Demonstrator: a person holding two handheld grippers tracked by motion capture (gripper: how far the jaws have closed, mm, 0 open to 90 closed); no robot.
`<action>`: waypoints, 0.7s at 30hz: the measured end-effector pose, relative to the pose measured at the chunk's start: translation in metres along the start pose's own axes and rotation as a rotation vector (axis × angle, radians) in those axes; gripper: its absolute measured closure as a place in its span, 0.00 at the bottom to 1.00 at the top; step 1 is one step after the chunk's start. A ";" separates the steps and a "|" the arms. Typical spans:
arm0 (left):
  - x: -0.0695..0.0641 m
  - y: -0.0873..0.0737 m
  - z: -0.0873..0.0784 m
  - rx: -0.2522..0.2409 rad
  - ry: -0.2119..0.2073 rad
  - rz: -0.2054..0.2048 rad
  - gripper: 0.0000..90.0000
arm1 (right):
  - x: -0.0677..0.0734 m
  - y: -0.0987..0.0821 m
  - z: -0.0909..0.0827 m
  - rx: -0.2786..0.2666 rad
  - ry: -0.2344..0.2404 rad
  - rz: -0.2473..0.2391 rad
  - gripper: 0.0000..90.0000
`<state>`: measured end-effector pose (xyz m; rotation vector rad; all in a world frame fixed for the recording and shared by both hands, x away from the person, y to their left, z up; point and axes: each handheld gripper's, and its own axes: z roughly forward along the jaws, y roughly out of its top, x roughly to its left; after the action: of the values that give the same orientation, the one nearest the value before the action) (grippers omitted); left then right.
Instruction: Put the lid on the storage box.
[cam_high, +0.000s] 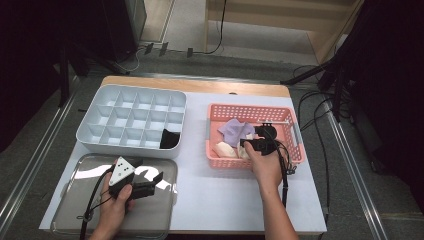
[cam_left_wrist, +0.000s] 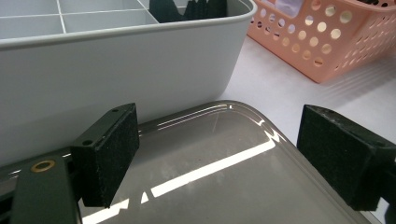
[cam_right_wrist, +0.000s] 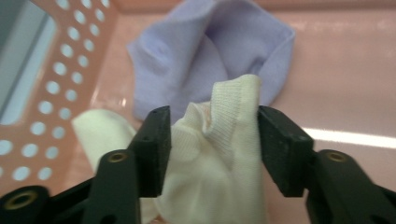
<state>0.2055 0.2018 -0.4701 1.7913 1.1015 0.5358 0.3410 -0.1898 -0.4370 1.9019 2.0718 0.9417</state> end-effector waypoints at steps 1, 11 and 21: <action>0.000 0.000 0.000 0.000 -0.001 -0.002 0.15 | -0.001 0.000 0.002 0.017 -0.006 -0.001 0.48; 0.000 0.000 0.000 0.001 -0.003 -0.003 0.15 | -0.004 -0.005 0.013 0.077 0.029 0.030 0.91; -0.001 0.000 0.000 0.000 0.001 0.004 0.15 | 0.000 -0.008 -0.009 -0.148 0.035 -0.043 0.93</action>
<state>0.2049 0.2016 -0.4699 1.7937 1.0980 0.5392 0.3297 -0.1924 -0.4341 1.7722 1.9928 1.0931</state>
